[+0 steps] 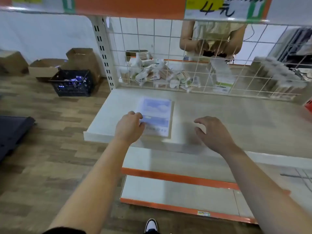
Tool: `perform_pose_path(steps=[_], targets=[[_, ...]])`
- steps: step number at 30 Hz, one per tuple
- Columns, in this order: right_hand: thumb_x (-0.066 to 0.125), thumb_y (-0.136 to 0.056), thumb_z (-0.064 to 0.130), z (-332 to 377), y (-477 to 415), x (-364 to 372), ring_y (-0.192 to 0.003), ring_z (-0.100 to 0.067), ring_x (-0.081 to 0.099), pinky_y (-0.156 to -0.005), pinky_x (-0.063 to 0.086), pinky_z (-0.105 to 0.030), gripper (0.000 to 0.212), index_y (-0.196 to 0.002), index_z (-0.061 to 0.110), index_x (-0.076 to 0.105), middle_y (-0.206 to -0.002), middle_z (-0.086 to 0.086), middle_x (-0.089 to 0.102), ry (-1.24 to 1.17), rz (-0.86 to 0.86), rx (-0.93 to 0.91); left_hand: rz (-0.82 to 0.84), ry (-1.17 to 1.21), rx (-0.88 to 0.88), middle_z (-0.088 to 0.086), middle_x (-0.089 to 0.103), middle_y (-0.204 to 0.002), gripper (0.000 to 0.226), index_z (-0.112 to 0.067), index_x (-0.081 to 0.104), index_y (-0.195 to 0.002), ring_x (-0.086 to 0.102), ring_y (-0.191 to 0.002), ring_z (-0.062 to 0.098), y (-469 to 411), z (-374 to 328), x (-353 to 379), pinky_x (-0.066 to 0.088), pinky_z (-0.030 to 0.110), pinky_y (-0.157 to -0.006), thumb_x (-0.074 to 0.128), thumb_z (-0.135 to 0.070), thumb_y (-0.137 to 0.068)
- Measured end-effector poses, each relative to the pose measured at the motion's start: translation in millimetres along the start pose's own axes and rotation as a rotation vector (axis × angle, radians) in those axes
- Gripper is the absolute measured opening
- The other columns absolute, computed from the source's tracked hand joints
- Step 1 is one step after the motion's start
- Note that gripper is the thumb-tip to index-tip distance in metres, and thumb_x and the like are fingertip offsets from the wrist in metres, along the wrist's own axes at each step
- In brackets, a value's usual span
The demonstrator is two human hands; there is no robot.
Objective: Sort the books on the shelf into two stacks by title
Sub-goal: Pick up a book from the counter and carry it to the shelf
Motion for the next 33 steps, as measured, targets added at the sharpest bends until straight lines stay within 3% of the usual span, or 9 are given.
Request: perform_pose_path(steps=[6, 11, 14, 18, 22, 25, 28, 33], targets=[[0.056, -0.091, 0.021, -8, -27, 2, -0.116, -0.029, 0.051, -0.095, 0.043, -0.037, 0.031, -0.121, 0.013, 0.063, -0.121, -0.007, 0.062, 0.026, 0.023, 0.034, 0.046, -0.022, -0.087, 0.013, 0.053, -0.105, 0.031, -0.009, 0.062, -0.109, 0.053, -0.099, 0.037, -35, 0, 10, 0.047, 0.039, -0.078, 0.051, -0.031, -0.091], [0.055, -0.092, 0.02, -22, -41, -1, -0.114, -0.029, 0.052, -0.092, 0.044, -0.038, 0.031, -0.12, 0.012, 0.063, -0.118, -0.007, 0.063, 0.016, 0.011, 0.014, 0.121, -0.058, -0.17, 0.016, 0.048, -0.116, 0.058, -0.004, 0.05, -0.119, 0.046, -0.107, 0.037, -50, -8, 14, 0.036, 0.037, -0.089, 0.063, -0.049, -0.084], [0.056, -0.091, 0.02, -31, -48, -4, -0.113, -0.03, 0.052, -0.091, 0.045, -0.039, 0.03, -0.119, 0.012, 0.063, -0.118, -0.007, 0.063, 0.016, 0.022, 0.002, 0.173, -0.007, -0.262, 0.017, 0.052, -0.111, 0.065, -0.001, 0.048, -0.113, 0.048, -0.106, 0.035, -60, -12, 11, 0.035, 0.033, -0.083, 0.073, -0.048, -0.076], [0.055, -0.092, 0.023, -39, -58, -8, -0.113, -0.028, 0.052, -0.093, 0.043, -0.037, 0.03, -0.12, 0.014, 0.063, -0.118, -0.006, 0.062, 0.027, 0.037, -0.012, 0.254, 0.057, -0.399, 0.012, 0.056, -0.098, 0.061, -0.005, 0.055, -0.101, 0.051, -0.085, 0.027, -67, -14, 15, 0.036, 0.029, -0.068, 0.079, -0.049, -0.066], [0.053, -0.093, 0.026, -39, -66, -10, -0.115, -0.025, 0.052, -0.095, 0.042, -0.037, 0.032, -0.122, 0.017, 0.061, -0.121, -0.004, 0.06, 0.018, 0.077, -0.036, 0.126, 0.187, -0.457, 0.013, 0.054, -0.085, 0.035, -0.004, 0.051, -0.086, 0.049, -0.078, 0.03, -64, -14, 18, 0.034, 0.031, -0.062, 0.059, -0.038, -0.089], [0.053, -0.092, 0.027, -36, -70, -10, -0.113, -0.025, 0.053, -0.094, 0.043, -0.037, 0.032, -0.122, 0.018, 0.061, -0.12, -0.003, 0.06, 0.003, 0.081, -0.053, 0.029, 0.292, -0.421, 0.006, 0.045, -0.063, 0.039, -0.011, 0.038, -0.063, 0.046, -0.067, 0.027, -58, -14, 15, 0.028, 0.032, -0.05, 0.057, -0.031, -0.09], [0.054, -0.092, 0.025, -34, -75, -12, -0.11, -0.025, 0.054, -0.092, 0.041, -0.035, 0.031, -0.122, 0.017, 0.061, -0.119, -0.005, 0.06, 0.006, 0.083, -0.089, -0.12, 0.312, -0.346, 0.002, 0.041, -0.059, 0.039, -0.012, 0.036, -0.063, 0.04, -0.057, 0.021, -55, -23, -1, 0.023, 0.029, -0.047, 0.058, -0.028, -0.091], [0.054, -0.092, 0.026, -20, -87, -18, -0.107, -0.024, 0.057, -0.091, 0.041, -0.034, 0.03, -0.121, 0.018, 0.062, -0.12, -0.004, 0.06, -0.018, 0.059, -0.162, -0.38, 0.315, -0.297, 0.005, 0.051, -0.066, 0.026, -0.01, 0.051, -0.074, 0.048, -0.068, 0.029, -53, -31, -43, 0.03, 0.03, -0.056, 0.055, -0.029, -0.091]])
Point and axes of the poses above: each hand's wrist, its own y-axis away from the middle knuckle, its own x-axis out of the palm, z = x × y, the point moved 1 cm from there along -y, towards the middle knuckle
